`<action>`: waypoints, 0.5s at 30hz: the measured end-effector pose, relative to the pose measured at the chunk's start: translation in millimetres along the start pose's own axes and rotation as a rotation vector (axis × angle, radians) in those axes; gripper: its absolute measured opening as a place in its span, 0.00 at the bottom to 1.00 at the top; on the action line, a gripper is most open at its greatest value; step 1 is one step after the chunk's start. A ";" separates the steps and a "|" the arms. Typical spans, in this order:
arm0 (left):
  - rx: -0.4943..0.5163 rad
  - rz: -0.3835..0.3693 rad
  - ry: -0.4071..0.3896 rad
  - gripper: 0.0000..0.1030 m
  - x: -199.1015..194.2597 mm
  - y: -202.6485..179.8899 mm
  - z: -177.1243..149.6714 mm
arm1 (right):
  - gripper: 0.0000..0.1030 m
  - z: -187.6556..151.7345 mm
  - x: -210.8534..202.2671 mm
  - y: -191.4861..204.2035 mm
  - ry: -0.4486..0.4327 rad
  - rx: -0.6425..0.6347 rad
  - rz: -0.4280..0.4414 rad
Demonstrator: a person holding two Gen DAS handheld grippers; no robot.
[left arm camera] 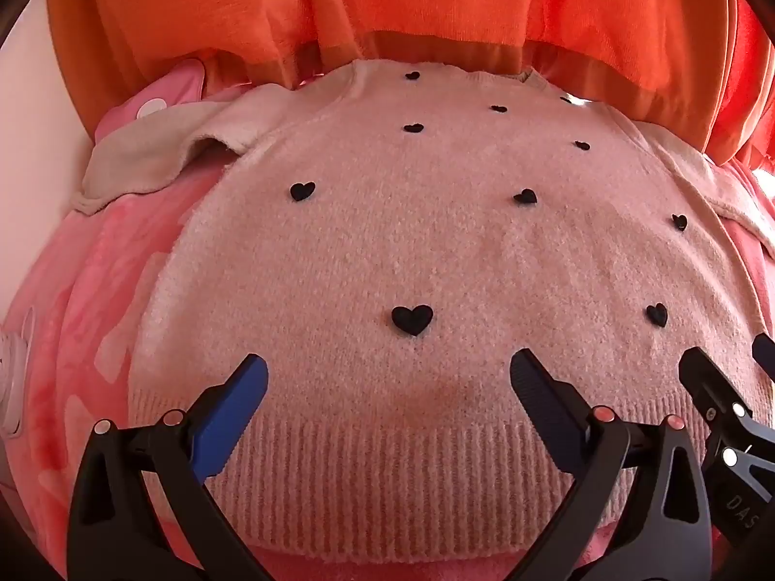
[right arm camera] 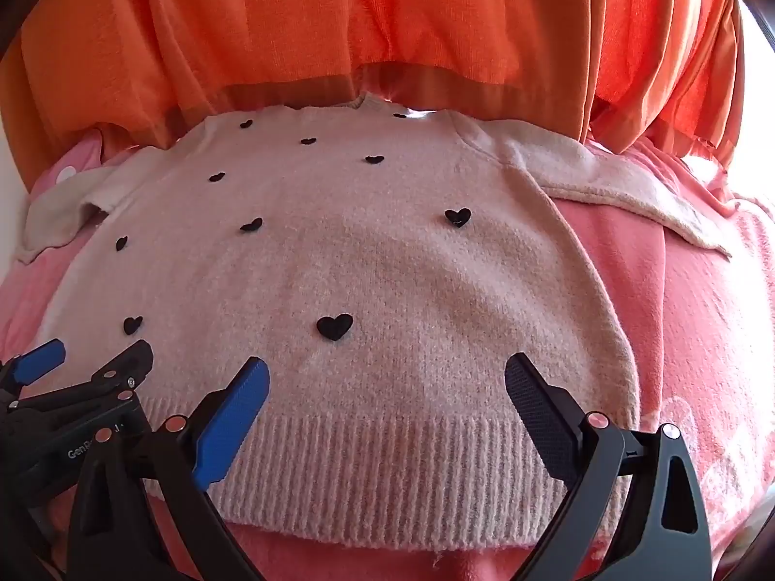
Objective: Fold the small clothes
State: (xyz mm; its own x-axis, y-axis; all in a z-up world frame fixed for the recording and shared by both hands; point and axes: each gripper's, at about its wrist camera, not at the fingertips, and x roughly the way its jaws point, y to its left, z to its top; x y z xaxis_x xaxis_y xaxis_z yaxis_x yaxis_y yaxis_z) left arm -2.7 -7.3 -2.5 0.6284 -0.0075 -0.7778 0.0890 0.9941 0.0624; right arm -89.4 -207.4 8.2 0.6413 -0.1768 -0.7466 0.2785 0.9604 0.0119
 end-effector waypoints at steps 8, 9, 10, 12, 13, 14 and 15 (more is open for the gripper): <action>0.004 0.000 0.001 0.95 2.0 0.4 -0.2 | 0.92 0.1 0.1 -0.3 0.000 0.000 0.001; 0.003 -0.002 0.004 0.95 2.0 1.0 0.2 | 0.92 0.1 0.0 0.0 0.000 0.000 -0.001; 0.002 0.000 0.003 0.95 2.2 0.0 -0.8 | 0.92 0.3 -0.2 -0.3 0.000 -0.001 0.000; 0.002 0.001 0.006 0.95 2.9 0.3 -0.7 | 0.92 0.3 0.1 -1.0 0.000 0.000 0.000; 0.004 0.001 0.005 0.95 3.1 0.1 -1.1 | 0.92 0.3 0.4 -1.2 0.000 -0.001 0.001; 0.005 0.002 0.005 0.95 3.2 0.0 -1.4 | 0.92 0.2 0.6 -1.1 0.001 -0.002 0.000; 0.004 0.001 0.004 0.95 3.1 0.0 -1.3 | 0.92 0.3 0.6 -0.8 0.001 -0.003 -0.001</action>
State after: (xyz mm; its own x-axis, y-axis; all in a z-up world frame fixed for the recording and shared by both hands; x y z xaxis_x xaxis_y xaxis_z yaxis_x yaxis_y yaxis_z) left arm -1.7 -7.2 -5.7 0.6250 -0.0061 -0.7806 0.0915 0.9936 0.0656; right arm -89.0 -208.4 8.0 0.6403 -0.1777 -0.7473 0.2775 0.9607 0.0093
